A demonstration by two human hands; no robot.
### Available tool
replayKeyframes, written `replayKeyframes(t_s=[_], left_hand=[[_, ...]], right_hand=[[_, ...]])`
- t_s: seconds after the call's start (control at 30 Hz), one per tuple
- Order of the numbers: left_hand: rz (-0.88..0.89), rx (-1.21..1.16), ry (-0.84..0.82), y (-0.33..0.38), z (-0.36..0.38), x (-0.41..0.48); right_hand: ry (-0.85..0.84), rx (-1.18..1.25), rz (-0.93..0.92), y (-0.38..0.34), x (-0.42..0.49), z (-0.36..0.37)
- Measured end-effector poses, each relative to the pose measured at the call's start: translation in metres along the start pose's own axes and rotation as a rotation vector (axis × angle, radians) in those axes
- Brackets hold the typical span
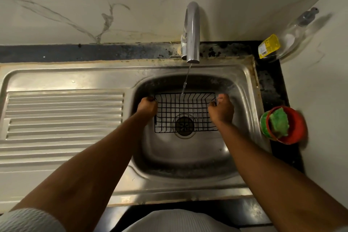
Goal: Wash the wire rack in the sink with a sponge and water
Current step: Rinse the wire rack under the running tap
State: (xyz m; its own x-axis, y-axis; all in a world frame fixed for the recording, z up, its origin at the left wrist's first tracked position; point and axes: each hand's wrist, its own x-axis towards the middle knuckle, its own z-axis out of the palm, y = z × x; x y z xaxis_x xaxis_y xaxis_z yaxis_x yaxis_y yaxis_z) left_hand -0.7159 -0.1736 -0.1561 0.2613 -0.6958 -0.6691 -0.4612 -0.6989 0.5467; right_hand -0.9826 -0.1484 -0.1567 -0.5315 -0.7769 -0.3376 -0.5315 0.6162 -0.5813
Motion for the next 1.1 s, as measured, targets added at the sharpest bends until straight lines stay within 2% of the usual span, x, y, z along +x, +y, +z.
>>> replayKeyframes(t_s=[0.1,0.17,0.3,0.37,0.43,0.53,0.6,0.77,0.93,1.1], left_hand=[[0.108,0.030,0.067,0.011,-0.011,-0.004],[0.145,-0.013,0.091,0.020,-0.019,-0.006],[0.112,-0.172,0.054,0.025,-0.030,-0.012],[0.102,-0.215,0.017,0.022,-0.034,-0.015],[0.097,-0.263,-0.057,0.020,-0.036,-0.022],[0.065,-0.313,-0.184,0.021,-0.038,-0.036],[0.063,-0.321,-0.222,0.018,-0.041,-0.041],[0.046,-0.335,-0.245,0.009,-0.051,-0.042],[0.045,-0.348,-0.259,0.012,-0.052,-0.040],[0.035,-0.322,-0.277,0.016,-0.050,-0.038]], right_hand=[[0.125,0.032,-0.307,-0.024,-0.004,-0.009],[0.139,0.104,-0.492,-0.050,-0.003,-0.022],[0.101,-0.016,-0.866,-0.123,0.002,-0.059],[0.009,-0.105,-0.955,-0.157,0.002,-0.070],[-0.133,-0.208,-0.967,-0.179,0.001,-0.074],[-0.414,-0.309,-0.877,-0.195,0.004,-0.069],[-0.487,-0.331,-0.873,-0.197,0.011,-0.064],[-0.489,-0.403,-0.885,-0.205,0.024,-0.046],[-0.488,-0.335,-1.010,-0.188,0.074,-0.020],[-0.373,-0.182,-0.828,-0.188,0.030,-0.066]])
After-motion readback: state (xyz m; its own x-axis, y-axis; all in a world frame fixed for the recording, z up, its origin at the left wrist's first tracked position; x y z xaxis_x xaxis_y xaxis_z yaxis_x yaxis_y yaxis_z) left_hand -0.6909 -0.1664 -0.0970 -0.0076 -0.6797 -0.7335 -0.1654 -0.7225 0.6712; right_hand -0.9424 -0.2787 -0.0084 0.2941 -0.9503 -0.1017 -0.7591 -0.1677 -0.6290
